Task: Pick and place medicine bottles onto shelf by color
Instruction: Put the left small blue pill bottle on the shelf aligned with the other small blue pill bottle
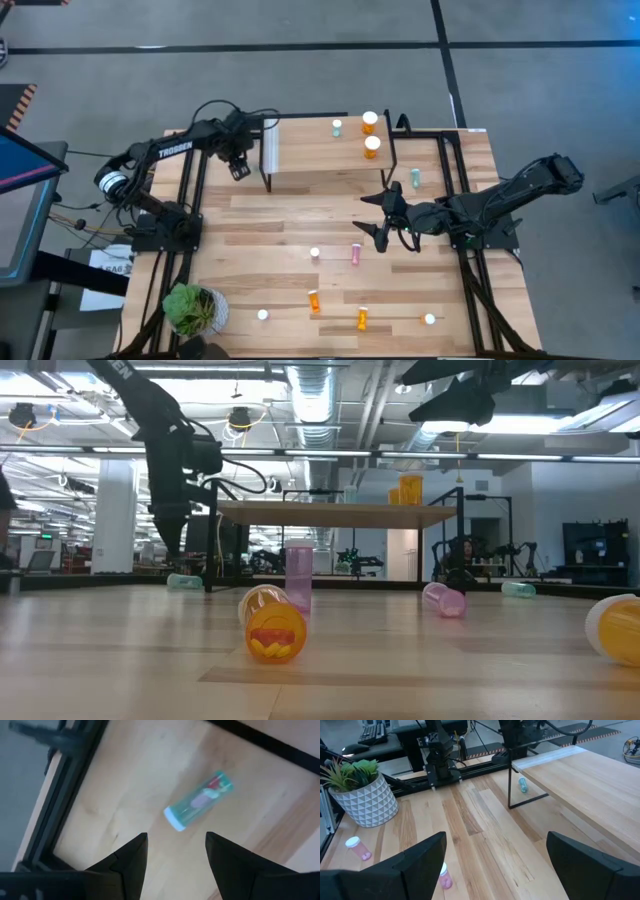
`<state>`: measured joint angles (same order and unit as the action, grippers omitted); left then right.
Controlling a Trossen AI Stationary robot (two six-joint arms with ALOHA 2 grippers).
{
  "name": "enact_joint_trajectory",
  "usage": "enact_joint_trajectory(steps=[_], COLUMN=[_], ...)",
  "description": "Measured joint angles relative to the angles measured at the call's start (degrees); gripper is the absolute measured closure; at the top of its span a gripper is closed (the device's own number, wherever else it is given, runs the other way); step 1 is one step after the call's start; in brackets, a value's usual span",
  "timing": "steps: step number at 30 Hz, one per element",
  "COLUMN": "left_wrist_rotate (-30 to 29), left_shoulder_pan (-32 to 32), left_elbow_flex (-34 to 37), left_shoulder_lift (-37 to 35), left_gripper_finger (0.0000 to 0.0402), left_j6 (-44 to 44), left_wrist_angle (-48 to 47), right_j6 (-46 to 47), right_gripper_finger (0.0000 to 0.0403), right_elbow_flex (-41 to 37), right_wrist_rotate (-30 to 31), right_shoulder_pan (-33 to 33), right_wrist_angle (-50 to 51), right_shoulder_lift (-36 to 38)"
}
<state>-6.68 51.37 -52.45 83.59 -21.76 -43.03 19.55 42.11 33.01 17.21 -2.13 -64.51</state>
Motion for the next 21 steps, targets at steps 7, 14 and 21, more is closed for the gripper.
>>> enact_joint_trajectory(steps=[7,14,21], left_wrist_rotate=[0.58,3.6,5.77], left_shoulder_pan=[4.99,6.63,5.54], left_elbow_flex=[0.0,0.08,1.53], left_shoulder_lift=[0.0,0.0,-0.02], left_gripper_finger=[0.0214,0.0214,0.0214], left_j6=[3.51,0.02,-3.41], left_wrist_angle=[0.32,-0.42,0.57], right_j6=[0.0,0.0,0.0], right_gripper_finger=[0.0039,0.0039,0.0039], right_elbow_flex=[0.0,0.0,0.0], right_wrist_rotate=[-0.02,0.0,-0.02], right_shoulder_pan=[0.0,0.0,0.0], right_wrist_angle=[0.02,0.02,0.02], right_shoulder_lift=[0.0,0.01,0.0])
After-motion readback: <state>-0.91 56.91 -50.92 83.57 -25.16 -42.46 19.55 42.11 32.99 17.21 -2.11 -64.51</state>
